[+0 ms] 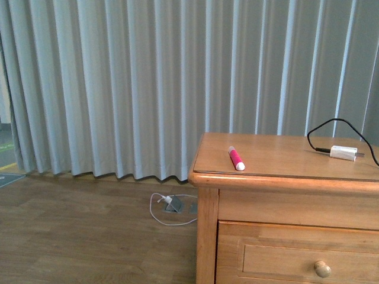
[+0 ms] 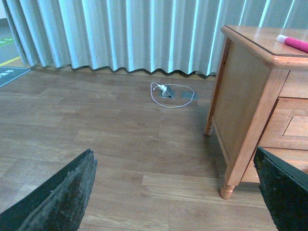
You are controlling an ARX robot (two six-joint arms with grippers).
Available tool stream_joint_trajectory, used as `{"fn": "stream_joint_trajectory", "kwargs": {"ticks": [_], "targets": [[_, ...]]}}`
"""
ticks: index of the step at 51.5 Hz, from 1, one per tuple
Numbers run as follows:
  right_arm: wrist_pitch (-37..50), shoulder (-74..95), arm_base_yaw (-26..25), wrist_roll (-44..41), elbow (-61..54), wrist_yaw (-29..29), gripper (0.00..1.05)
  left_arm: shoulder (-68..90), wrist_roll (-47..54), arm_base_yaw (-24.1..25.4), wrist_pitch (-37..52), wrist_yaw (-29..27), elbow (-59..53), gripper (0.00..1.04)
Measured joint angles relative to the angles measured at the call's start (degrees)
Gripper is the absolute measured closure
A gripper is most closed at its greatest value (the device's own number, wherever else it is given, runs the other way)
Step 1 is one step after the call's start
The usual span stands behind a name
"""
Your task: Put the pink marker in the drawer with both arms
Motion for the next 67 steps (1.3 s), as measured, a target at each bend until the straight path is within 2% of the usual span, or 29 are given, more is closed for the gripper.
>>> {"fn": "stream_joint_trajectory", "kwargs": {"ticks": [49,52,56,62,67], "targets": [[-0.2,0.1,0.0,0.1,0.0,0.0,0.08,0.0,0.0,0.0,0.0,0.0,0.0,0.06],[-5.9,2.2,0.9,4.4,1.7,0.6,0.08,0.0,0.0,0.0,0.0,0.0,0.0,0.06],[-7.0,5.7,1.4,8.6,2.1,0.5,0.08,0.0,0.0,0.0,0.0,0.0,0.0,0.06],[-0.1,15.1,2.9,10.9,3.1,2.2,0.08,0.0,0.0,0.0,0.0,0.0,0.0,0.06],[14.3,32.2,3.7,10.6,5.0,3.0,0.08,0.0,0.0,0.0,0.0,0.0,0.0,0.06]]}}
